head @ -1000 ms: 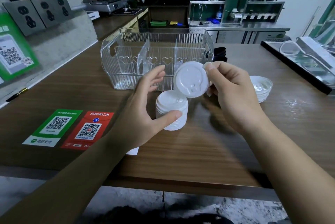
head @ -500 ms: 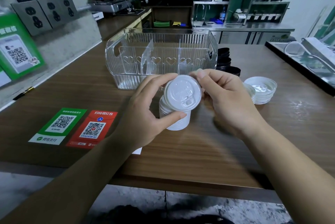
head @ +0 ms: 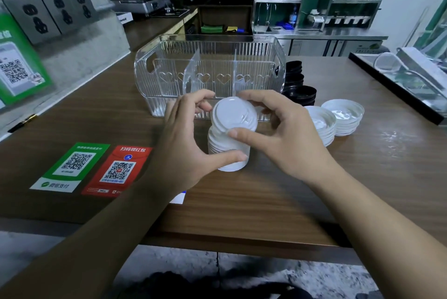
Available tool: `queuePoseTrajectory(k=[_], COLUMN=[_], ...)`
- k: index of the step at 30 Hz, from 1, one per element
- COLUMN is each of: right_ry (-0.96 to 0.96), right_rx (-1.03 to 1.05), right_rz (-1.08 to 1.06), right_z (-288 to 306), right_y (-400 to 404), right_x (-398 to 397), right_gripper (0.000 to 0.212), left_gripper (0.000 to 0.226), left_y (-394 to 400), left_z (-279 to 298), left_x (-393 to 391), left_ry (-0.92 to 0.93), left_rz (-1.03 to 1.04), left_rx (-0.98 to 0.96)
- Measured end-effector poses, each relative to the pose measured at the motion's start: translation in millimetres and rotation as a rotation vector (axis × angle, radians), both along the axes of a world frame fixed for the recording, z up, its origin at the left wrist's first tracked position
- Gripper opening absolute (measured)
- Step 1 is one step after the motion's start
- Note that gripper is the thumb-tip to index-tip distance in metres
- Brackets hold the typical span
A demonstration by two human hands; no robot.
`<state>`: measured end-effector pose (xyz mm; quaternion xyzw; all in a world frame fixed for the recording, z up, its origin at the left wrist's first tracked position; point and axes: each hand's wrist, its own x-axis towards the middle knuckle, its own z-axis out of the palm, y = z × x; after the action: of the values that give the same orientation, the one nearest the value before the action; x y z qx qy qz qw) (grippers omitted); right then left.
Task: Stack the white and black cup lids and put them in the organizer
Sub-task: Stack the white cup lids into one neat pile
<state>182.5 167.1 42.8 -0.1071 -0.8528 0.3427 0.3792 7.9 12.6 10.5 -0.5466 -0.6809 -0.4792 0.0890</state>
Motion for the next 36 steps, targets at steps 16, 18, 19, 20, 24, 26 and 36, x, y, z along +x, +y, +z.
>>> queuePoseTrajectory(k=[16,18,19,20,24,26,36], right_ry=[-0.196,-0.207,-0.210,-0.209,-0.186,-0.170,-0.144], right_rx=[0.033,-0.002,-0.021,-0.038,-0.095,-0.103,-0.096], right_rz=[0.162,0.187,0.195,0.200,0.171,0.137,0.111], right_z=[-11.5,-11.7,-11.6,-11.6,-10.9,-11.3,-12.5], right_y=[11.2,12.6,12.8,12.9,11.0,11.3,12.4], right_x=[0.4,0.1,0.3,0.2,-0.4,-0.8,-1.2], right_gripper=[0.040,0.040,0.040,0.039,0.035,0.034,0.042], left_gripper=[0.097,0.098,0.098,0.098,0.101,0.101,0.078], left_y=[-0.7,-0.8,-0.7,-0.5,0.0,0.6,4.5], left_z=[-1.1,-0.6,-0.6,-1.0,-2.4,-3.1,0.6], left_x=[-2.6,-3.1,-3.5,-4.0,-4.8,-4.7,-2.6], left_ry=[-0.287,-0.296,-0.300,-0.304,-0.315,-0.309,-0.234], left_rz=[-0.197,-0.207,-0.211,-0.212,-0.197,-0.190,-0.215], left_rx=[-0.314,-0.317,-0.321,-0.324,-0.315,-0.311,-0.305])
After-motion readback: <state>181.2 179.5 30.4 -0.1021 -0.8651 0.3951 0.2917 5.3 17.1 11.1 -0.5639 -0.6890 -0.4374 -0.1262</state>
